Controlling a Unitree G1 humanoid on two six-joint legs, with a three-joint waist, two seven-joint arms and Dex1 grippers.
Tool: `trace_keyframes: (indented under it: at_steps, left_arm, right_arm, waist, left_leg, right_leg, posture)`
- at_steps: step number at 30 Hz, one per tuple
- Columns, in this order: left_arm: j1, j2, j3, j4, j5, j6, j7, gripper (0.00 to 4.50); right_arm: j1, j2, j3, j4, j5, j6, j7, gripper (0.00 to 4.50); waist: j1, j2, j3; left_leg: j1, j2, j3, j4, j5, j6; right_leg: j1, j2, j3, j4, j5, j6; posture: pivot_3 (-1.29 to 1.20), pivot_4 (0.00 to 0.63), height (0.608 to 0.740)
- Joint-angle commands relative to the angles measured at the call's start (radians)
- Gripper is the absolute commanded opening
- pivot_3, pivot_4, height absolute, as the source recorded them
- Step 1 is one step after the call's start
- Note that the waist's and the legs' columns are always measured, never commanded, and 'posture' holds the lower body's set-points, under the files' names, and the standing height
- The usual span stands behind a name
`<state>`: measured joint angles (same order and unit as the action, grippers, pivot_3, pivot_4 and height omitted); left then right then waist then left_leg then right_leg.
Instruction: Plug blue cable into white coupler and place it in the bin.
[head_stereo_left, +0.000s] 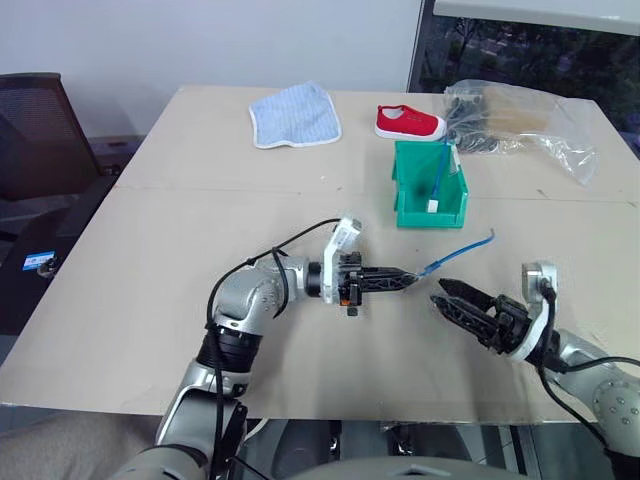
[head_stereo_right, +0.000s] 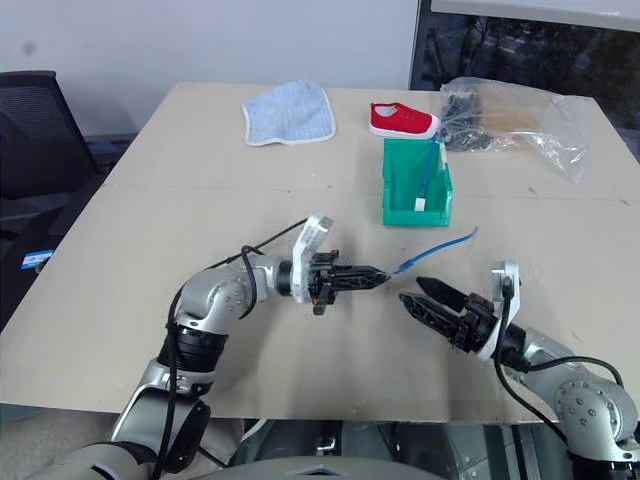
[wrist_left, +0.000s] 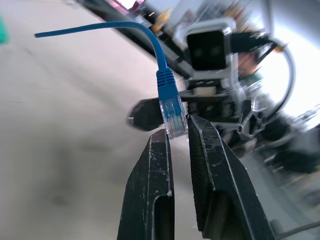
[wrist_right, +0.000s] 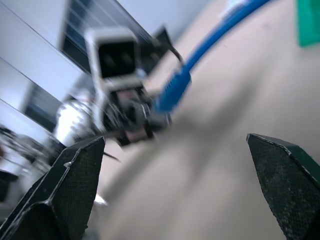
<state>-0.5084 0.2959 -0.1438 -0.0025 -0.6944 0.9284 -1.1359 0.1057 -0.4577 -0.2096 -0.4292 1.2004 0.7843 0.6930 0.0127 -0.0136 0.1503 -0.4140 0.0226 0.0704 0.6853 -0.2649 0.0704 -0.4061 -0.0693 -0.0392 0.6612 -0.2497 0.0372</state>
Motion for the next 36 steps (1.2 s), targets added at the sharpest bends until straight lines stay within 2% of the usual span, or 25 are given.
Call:
trace_keyframes:
  at_steps: [1, 6, 9, 13, 16, 17, 21, 23, 24, 26, 27, 28, 30, 31, 36]
  left_arm:
    - [-0.008, 0.005, 0.026, -0.052, -0.087, 0.062, -0.017, 0.04]
    - [-0.015, 0.013, 0.019, -0.055, -0.113, 0.086, -0.019, 0.04]
    - [-0.016, 0.012, 0.017, -0.051, -0.110, 0.084, -0.010, 0.00]
    - [-0.010, 0.020, 0.010, -0.057, -0.103, 0.080, -0.011, 0.00]
    - [-0.011, 0.026, 0.001, -0.054, -0.089, 0.063, -0.013, 0.00]
    - [-0.011, 0.027, 0.000, -0.054, -0.087, 0.056, -0.014, 0.00]
    - [-0.003, 0.030, -0.016, -0.059, -0.069, 0.009, -0.022, 0.00]
    - [0.003, 0.035, -0.025, -0.062, -0.066, 0.004, -0.023, 0.91]
    - [0.007, 0.040, -0.030, -0.070, -0.061, -0.002, -0.023, 1.19]
    - [0.020, 0.034, -0.029, -0.087, -0.034, -0.049, 0.004, 2.26]
    - [0.027, 0.029, -0.026, -0.095, -0.015, -0.080, 0.023, 2.99]
    - [0.040, 0.033, -0.020, -0.123, -0.008, -0.106, 0.029, 3.32]
    - [0.060, 0.047, 0.003, -0.189, -0.013, -0.132, 0.045, 4.28]
    - [0.067, 0.054, 0.016, -0.218, -0.020, -0.138, 0.056, 4.48]
    - [0.126, 0.157, 0.073, -0.406, -0.024, -0.145, 0.116, 4.48]
  right_arm:
    - [-0.044, -0.016, -0.003, -0.052, 0.094, 0.030, 0.001, 4.50]
    - [-0.086, -0.016, 0.018, -0.041, 0.108, 0.043, -0.016, 4.50]
    - [-0.094, -0.016, 0.011, -0.030, 0.123, 0.043, -0.019, 3.62]
    - [-0.084, -0.022, 0.007, -0.030, 0.136, 0.044, -0.021, 1.80]
    - [-0.075, -0.030, 0.015, -0.032, 0.128, 0.048, -0.016, 0.24]
    - [-0.073, -0.031, 0.016, -0.031, 0.129, 0.048, -0.017, 0.04]
    - [-0.074, -0.035, 0.017, -0.028, 0.130, 0.048, -0.021, 0.04]
    - [-0.079, -0.036, 0.016, -0.025, 0.129, 0.047, -0.026, 0.00]
    - [-0.082, -0.036, 0.014, -0.021, 0.129, 0.047, -0.029, 0.00]
    - [-0.087, -0.040, 0.009, -0.010, 0.128, 0.048, -0.025, 0.00]
    - [-0.091, -0.042, 0.006, -0.002, 0.128, 0.048, -0.023, 0.00]
    - [-0.097, -0.042, -0.002, 0.013, 0.131, 0.046, -0.022, 0.00]
    - [-0.111, -0.042, -0.012, 0.039, 0.137, 0.045, -0.018, 0.00]
    - [-0.117, -0.044, -0.015, 0.048, 0.138, 0.046, -0.016, 0.00]
    - [-0.142, -0.060, -0.026, 0.090, 0.127, 0.055, 0.010, 0.00]
  waist:
    - [0.000, 0.000, 0.000]
    - [0.001, 0.000, 0.000]
    - [0.001, 0.000, 0.000]
    - [0.001, 0.000, 0.000]
    - [0.001, 0.000, 0.000]
    - [0.001, 0.000, 0.000]
    - [0.001, 0.000, 0.000]
    - [0.001, 0.000, 0.000]
    - [0.001, 0.000, 0.000]
    - [0.001, 0.000, 0.000]
    - [0.001, 0.000, 0.000]
    - [0.001, 0.000, 0.000]
    - [0.001, 0.000, 0.000]
    - [0.001, 0.000, 0.000]
    - [0.002, 0.000, 0.000]
  left_leg:
    - [0.000, 0.000, 0.000, 0.000, 0.000, 0.000]
    - [0.000, -0.001, 0.000, 0.000, 0.000, 0.000]
    - [0.000, 0.000, 0.000, 0.000, 0.000, 0.000]
    - [0.000, 0.000, 0.000, 0.000, 0.000, 0.000]
    - [0.000, 0.000, 0.000, 0.000, 0.000, 0.000]
    - [0.000, 0.000, 0.000, 0.000, 0.000, 0.000]
    - [0.000, 0.000, 0.000, 0.000, 0.000, 0.000]
    - [0.000, 0.000, 0.000, 0.000, 0.000, 0.000]
    - [0.000, 0.000, 0.000, 0.000, 0.000, 0.000]
    - [0.000, 0.000, 0.000, 0.000, 0.000, 0.000]
    - [0.000, 0.000, 0.000, 0.000, 0.000, 0.000]
    - [0.000, 0.000, 0.000, -0.001, 0.000, 0.000]
    - [-0.001, 0.000, 0.000, -0.001, 0.000, 0.000]
    - [-0.001, 0.000, 0.000, -0.001, 0.000, 0.000]
    - [-0.001, 0.000, 0.000, -0.001, 0.000, 0.000]
  right_leg:
    - [0.000, 0.000, 0.000, 0.000, 0.000, 0.000]
    - [0.000, 0.005, 0.001, 0.000, 0.000, 0.000]
    - [0.000, 0.005, 0.001, 0.000, 0.000, 0.000]
    - [0.000, 0.005, 0.001, -0.001, 0.000, 0.000]
    - [0.000, 0.005, 0.001, -0.001, 0.000, 0.000]
    - [0.000, 0.004, 0.001, -0.001, 0.000, 0.000]
    - [0.000, 0.003, 0.001, -0.001, 0.000, 0.000]
    - [0.000, 0.001, 0.001, -0.001, 0.000, 0.000]
    - [0.000, 0.001, 0.001, -0.001, 0.000, 0.000]
    - [0.000, 0.001, 0.001, -0.001, 0.000, 0.000]
    - [0.000, 0.001, 0.001, -0.001, 0.000, 0.000]
    - [0.000, 0.000, 0.001, -0.001, 0.000, 0.000]
    - [0.000, -0.001, 0.001, -0.002, 0.000, 0.000]
    - [0.000, -0.001, 0.001, -0.002, 0.000, 0.000]
    - [-0.001, -0.001, 0.001, -0.001, 0.000, -0.001]
  posture:
    - [0.00, 0.150, 0.740]
    - [0.00, 0.150, 0.740]
    - [0.00, 0.150, 0.740]
    - [0.00, 0.150, 0.740]
    - [0.00, 0.150, 0.740]
    - [0.00, 0.150, 0.740]
    - [0.00, 0.150, 0.740]
    - [0.00, 0.150, 0.740]
    - [0.00, 0.150, 0.740]
    - [0.00, 0.150, 0.740]
    - [0.00, 0.150, 0.740]
    - [0.00, 0.150, 0.740]
    - [0.00, 0.150, 0.740]
    - [0.00, 0.150, 0.740]
    - [0.00, 0.150, 0.740]
